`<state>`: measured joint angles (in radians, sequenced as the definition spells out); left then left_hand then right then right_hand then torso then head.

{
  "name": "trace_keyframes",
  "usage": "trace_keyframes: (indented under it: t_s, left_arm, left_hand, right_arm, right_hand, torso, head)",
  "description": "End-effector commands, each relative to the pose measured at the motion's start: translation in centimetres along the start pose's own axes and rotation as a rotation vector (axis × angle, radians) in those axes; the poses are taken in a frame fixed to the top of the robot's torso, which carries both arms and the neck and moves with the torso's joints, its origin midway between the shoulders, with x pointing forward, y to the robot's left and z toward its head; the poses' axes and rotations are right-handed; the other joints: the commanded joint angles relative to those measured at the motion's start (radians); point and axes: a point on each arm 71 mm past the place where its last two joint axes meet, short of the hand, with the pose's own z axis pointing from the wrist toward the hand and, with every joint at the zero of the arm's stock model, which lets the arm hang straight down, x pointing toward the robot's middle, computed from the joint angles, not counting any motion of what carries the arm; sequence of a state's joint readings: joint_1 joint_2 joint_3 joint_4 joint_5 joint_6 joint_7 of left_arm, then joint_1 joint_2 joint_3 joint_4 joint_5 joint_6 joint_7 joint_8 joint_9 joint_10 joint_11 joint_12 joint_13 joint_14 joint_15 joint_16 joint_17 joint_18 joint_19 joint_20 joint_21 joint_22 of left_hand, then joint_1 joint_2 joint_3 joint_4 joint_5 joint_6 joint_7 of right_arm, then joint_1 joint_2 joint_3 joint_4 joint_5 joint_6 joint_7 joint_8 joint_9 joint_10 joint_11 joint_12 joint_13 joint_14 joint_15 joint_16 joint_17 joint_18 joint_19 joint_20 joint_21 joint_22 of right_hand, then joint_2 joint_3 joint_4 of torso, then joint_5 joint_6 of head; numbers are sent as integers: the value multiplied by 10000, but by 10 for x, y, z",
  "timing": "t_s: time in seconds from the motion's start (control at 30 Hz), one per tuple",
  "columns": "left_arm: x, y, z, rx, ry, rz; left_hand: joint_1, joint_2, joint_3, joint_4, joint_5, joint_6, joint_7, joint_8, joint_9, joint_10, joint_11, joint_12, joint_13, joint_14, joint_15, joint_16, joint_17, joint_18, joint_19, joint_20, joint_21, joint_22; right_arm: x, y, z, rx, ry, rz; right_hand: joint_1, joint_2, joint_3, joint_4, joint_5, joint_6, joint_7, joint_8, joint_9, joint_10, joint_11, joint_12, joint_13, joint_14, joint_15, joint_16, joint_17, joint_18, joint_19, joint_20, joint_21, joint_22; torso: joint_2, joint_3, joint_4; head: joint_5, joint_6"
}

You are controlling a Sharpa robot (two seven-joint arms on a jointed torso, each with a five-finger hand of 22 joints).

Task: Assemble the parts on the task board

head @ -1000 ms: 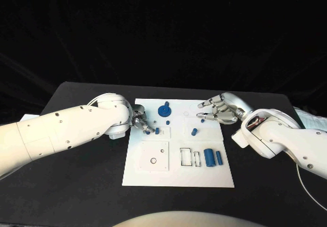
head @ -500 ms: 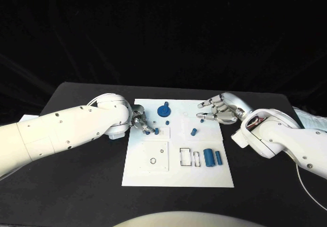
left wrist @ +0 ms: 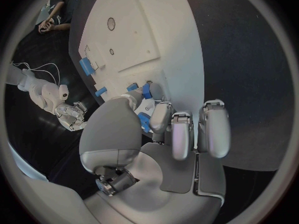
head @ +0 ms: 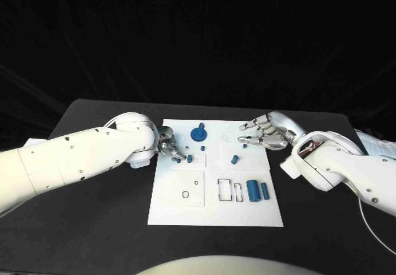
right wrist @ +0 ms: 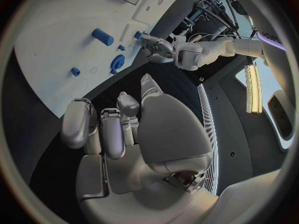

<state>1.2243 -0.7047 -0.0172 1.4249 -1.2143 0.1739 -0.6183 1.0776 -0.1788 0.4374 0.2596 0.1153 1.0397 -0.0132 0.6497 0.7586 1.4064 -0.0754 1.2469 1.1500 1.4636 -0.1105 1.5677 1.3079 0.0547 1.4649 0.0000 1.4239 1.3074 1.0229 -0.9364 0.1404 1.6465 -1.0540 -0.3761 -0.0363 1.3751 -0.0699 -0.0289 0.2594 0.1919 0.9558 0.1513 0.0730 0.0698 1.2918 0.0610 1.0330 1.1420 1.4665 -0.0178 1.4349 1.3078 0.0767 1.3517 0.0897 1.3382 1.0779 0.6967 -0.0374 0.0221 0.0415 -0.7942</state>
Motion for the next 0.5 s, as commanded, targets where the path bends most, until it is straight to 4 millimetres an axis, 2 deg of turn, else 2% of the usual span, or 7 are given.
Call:
trace_keyframes:
  t_s: [0.03, 0.2, 0.5]
  left_arm:
    - [2, 4, 1, -194, 132, 272]
    - [2, 5, 0, -221, 126, 309]
    - [3, 2, 0, -129, 234, 422]
  left_hand:
    - [266, 4, 62, -155, 48, 37, -43, -39, 15, 58, -5, 5, -5, 1072, -84, 31, 2629, -149, 531, -63, 7, 1194]
    - [524, -38, 173, -331, 43, 20, -52, -61, 27, 61, -14, -6, -5, 1072, -92, 31, 2629, -148, 529, -70, -4, 1193]
    - [542, -85, 161, -353, 32, 28, -48, -60, 32, 64, -10, -6, -3, 1072, -90, 31, 2629, -149, 529, -69, -5, 1195]
  right_arm:
    - [1, 1, 0, -69, 110, -8]
    - [1, 1, 0, -69, 113, -7]
    - [2, 1, 0, -83, 125, -2]
  right_hand:
    - [-29, 102, -61, -18, 35, 22, -10, -24, 3, -63, 10, -33, -17, 549, 22, -36, 394, 188, -81, -7, -54, -9]
    - [-29, 102, -61, -18, 35, 22, -10, -24, 3, -63, 10, -33, -17, 549, 22, -36, 394, 188, -81, -7, -54, -9]
    - [-29, 102, -61, -18, 35, 22, -10, -24, 3, -63, 10, -33, -17, 549, 22, -36, 394, 188, -81, -7, -54, -9]
  torso:
    - [3, 2, -6]
    - [2, 8, -3]
    - [9, 8, -19]
  head:
    - [11, -5]
    - [20, -9]
    - [35, -29]
